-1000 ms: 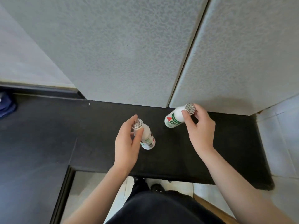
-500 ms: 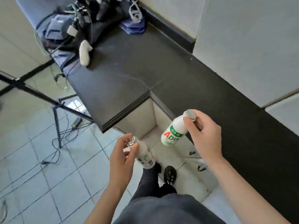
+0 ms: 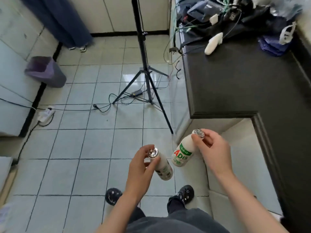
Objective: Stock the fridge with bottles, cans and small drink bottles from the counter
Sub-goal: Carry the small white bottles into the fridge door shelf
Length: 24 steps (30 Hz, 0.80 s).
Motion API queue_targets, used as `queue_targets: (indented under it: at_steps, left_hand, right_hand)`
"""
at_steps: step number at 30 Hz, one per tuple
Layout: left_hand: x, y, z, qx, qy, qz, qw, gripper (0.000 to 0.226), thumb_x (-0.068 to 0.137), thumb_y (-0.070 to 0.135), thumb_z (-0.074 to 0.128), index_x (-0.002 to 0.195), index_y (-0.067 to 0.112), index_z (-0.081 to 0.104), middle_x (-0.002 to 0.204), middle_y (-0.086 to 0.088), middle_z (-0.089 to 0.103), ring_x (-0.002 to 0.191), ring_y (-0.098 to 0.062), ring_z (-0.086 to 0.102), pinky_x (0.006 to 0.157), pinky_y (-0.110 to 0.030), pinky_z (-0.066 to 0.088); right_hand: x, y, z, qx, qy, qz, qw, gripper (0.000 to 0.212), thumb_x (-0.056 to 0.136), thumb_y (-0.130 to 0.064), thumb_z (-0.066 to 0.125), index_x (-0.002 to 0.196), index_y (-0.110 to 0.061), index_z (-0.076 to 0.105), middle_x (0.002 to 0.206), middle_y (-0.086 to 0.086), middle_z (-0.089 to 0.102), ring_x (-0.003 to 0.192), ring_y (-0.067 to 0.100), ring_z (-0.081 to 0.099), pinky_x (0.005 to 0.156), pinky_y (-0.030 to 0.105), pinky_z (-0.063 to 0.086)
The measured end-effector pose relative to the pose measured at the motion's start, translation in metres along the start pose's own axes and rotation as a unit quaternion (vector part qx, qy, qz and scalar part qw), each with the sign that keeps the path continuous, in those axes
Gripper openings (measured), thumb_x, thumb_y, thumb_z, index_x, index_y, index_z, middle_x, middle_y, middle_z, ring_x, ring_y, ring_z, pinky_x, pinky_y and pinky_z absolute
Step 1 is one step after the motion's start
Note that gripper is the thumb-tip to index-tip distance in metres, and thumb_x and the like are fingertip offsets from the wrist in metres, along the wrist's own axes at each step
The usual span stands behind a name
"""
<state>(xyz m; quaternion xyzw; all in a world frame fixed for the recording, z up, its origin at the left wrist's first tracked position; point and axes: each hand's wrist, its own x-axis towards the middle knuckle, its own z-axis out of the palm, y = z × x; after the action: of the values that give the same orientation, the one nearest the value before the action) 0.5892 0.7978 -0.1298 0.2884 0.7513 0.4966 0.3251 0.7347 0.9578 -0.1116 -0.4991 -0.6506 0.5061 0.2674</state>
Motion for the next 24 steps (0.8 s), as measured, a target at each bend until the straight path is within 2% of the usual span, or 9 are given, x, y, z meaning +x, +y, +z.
queue_targets:
  at_steps: [4,8,11,13,17,21,24]
  left_hand:
    - [-0.008,-0.025,-0.080,-0.035,0.037,-0.014,0.999,0.030,0.089,0.018,0.063,0.105,0.042,0.056,0.102,0.024,0.061,0.099,0.003,0.057,0.073,-0.013,0.050]
    - [-0.021,-0.054,-0.184,-0.047,0.114,-0.030,0.992,0.033,0.088,0.013,0.065,0.105,0.040,0.058,0.101,0.017,0.063,0.095,0.003,0.058,0.072,-0.012,0.049]
    - [-0.038,-0.083,-0.273,-0.034,0.192,-0.038,0.980,0.034,0.087,0.012,0.065,0.104,0.040,0.058,0.102,0.021,0.062,0.096,0.005,0.058,0.073,-0.012,0.051]
    - [-0.049,-0.103,-0.329,-0.023,0.245,-0.048,0.968,0.034,0.087,0.012,0.065,0.105,0.040,0.057,0.106,0.019,0.061,0.096,0.006,0.058,0.073,-0.012,0.051]
    - [-0.078,-0.133,-0.417,-0.016,0.343,-0.083,0.935,0.040,0.085,0.012,0.067,0.100,0.049,0.057,0.105,0.022,0.061,0.094,0.004,0.059,0.073,-0.017,0.049]
    - [-0.105,-0.155,-0.469,-0.022,0.425,-0.115,0.898,0.046,0.085,0.015,0.068,0.098,0.058,0.055,0.104,0.036,0.057,0.091,0.000,0.061,0.071,-0.017,0.046]
    - [-0.115,-0.170,-0.490,-0.036,0.472,-0.125,0.872,0.046,0.085,0.011,0.067,0.098,0.053,0.054,0.101,0.026,0.061,0.094,0.012,0.056,0.069,-0.015,0.045]
  right_hand:
    - [-0.016,-0.038,0.086,-0.012,-0.057,-0.037,0.998,0.016,0.078,-0.032,0.072,0.083,-0.044,0.063,0.085,-0.028,0.068,0.084,-0.009,0.063,0.069,0.006,0.047]
    - [-0.036,-0.080,0.188,-0.045,-0.132,-0.081,0.987,0.016,0.079,-0.029,0.072,0.084,-0.042,0.063,0.086,-0.020,0.069,0.085,-0.005,0.063,0.070,0.007,0.047]
    - [-0.051,-0.114,0.273,-0.062,-0.185,-0.123,0.973,0.017,0.080,-0.028,0.072,0.084,-0.042,0.062,0.083,-0.025,0.067,0.083,-0.006,0.062,0.068,0.005,0.045]
    - [-0.063,-0.133,0.325,-0.049,-0.212,-0.143,0.965,0.015,0.081,-0.028,0.071,0.087,-0.039,0.064,0.085,-0.023,0.067,0.084,-0.005,0.062,0.070,0.009,0.048]
    - [-0.093,-0.166,0.414,-0.029,-0.262,-0.164,0.951,0.013,0.083,-0.028,0.069,0.096,-0.031,0.066,0.091,-0.011,0.069,0.090,0.006,0.065,0.080,0.033,0.055]
    - [-0.121,-0.191,0.477,-0.014,-0.309,-0.189,0.932,0.013,0.084,-0.028,0.068,0.096,-0.034,0.065,0.093,-0.011,0.069,0.091,0.006,0.065,0.081,0.031,0.055]
    - [-0.133,-0.205,0.523,-0.027,-0.360,-0.200,0.911,0.013,0.083,-0.029,0.068,0.094,-0.035,0.065,0.092,-0.012,0.069,0.092,0.008,0.065,0.080,0.026,0.053]
